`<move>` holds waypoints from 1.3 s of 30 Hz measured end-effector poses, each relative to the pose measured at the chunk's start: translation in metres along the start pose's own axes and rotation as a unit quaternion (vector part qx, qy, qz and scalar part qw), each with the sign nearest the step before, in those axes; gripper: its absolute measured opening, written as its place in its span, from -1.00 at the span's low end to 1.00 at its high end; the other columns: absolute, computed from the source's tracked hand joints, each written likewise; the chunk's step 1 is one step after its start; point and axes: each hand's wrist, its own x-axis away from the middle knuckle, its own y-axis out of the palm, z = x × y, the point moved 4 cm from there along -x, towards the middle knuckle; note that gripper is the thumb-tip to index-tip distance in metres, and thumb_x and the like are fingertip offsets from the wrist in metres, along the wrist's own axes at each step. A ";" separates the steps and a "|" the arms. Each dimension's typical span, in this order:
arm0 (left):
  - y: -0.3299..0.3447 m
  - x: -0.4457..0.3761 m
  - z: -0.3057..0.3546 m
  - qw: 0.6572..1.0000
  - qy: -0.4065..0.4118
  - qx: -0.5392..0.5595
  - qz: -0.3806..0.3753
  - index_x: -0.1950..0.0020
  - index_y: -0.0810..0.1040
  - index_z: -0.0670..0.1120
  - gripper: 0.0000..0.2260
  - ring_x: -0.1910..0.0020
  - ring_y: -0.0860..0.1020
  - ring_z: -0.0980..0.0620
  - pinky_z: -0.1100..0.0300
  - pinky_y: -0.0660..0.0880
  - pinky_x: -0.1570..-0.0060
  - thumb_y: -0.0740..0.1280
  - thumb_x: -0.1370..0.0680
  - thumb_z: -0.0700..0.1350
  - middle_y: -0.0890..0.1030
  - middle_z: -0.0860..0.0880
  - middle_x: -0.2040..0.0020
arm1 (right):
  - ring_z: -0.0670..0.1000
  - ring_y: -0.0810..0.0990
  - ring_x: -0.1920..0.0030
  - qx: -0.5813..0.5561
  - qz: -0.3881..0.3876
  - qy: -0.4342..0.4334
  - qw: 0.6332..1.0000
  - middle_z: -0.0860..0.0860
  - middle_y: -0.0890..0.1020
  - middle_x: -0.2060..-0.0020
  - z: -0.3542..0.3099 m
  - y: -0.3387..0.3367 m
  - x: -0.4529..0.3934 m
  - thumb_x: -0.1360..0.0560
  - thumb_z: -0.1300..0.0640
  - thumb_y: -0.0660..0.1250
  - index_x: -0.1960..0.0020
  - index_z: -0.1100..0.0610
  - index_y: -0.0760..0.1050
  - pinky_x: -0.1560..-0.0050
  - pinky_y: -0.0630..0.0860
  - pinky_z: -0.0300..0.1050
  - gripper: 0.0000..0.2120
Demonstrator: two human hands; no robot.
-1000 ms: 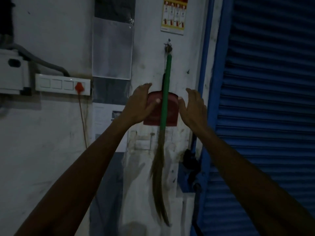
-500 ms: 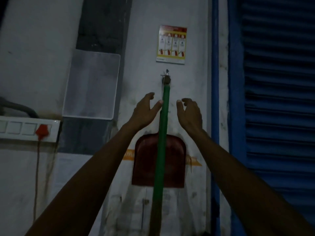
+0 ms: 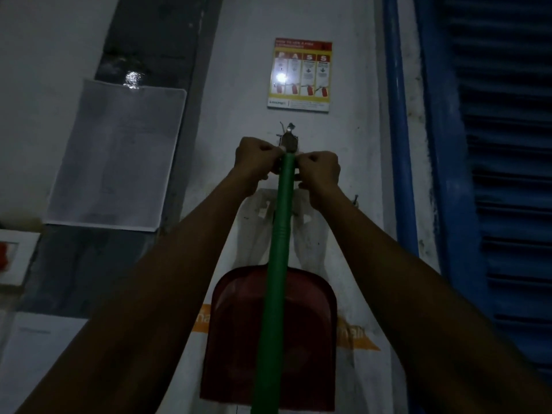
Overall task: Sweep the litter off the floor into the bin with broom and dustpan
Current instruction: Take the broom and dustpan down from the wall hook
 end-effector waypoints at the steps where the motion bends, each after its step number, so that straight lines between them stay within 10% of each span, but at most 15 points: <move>1: 0.000 -0.004 0.001 1.000 0.015 -0.002 0.001 0.17 0.65 -0.09 -0.86 0.23 0.69 -0.02 0.18 0.54 0.31 0.45 -0.57 -0.09 0.71 -0.15 0.18 | 0.08 0.70 0.28 0.014 0.010 -0.015 1.000 0.04 0.67 0.28 -0.001 0.000 -0.002 -0.53 0.16 0.35 0.26 0.07 0.60 0.20 0.65 0.22 -0.80; 10: -0.002 -0.004 0.004 0.987 0.124 0.103 0.015 0.22 0.66 -0.02 -0.83 0.35 0.60 0.14 0.29 0.46 0.37 0.45 -0.58 -0.09 0.66 0.00 0.32 | 0.03 0.66 0.24 0.012 0.088 -0.093 0.992 0.01 0.66 0.27 -0.022 0.000 0.008 -0.59 0.11 0.32 0.12 0.10 0.62 0.19 0.66 0.11 -0.83; 28: 0.032 0.193 -0.019 0.976 0.124 0.102 -0.147 0.15 0.72 -0.15 -0.86 0.35 0.64 0.13 0.22 0.58 0.26 0.47 -0.55 -0.12 0.67 0.02 0.33 | 0.04 0.71 0.15 -0.038 -0.060 0.120 0.990 0.11 0.71 0.07 0.037 -0.103 0.247 -0.58 -0.03 0.36 -0.33 0.08 0.40 0.10 0.66 0.00 -0.62; 34: 0.033 0.204 0.005 0.980 0.091 0.097 -0.146 0.08 0.71 -0.21 -0.85 0.33 0.64 0.06 0.21 0.57 0.26 0.44 -0.58 -0.14 0.69 -0.05 0.27 | 0.15 0.65 0.11 0.001 -0.066 0.089 0.994 0.09 0.64 0.11 0.030 -0.123 0.244 -0.61 -0.05 0.29 -0.06 -0.06 0.51 0.03 0.60 0.34 -0.90; 39: 0.019 0.192 0.009 0.991 0.066 0.056 -0.101 0.02 0.71 -0.23 -0.81 0.31 0.66 0.03 0.33 0.47 0.37 0.42 -0.60 -0.10 0.69 -0.06 0.23 | 0.06 0.57 0.19 0.002 -0.043 0.070 0.997 0.03 0.59 0.15 0.020 -0.114 0.217 -0.63 -0.09 0.22 -0.07 -0.02 0.48 0.11 0.60 0.24 -0.83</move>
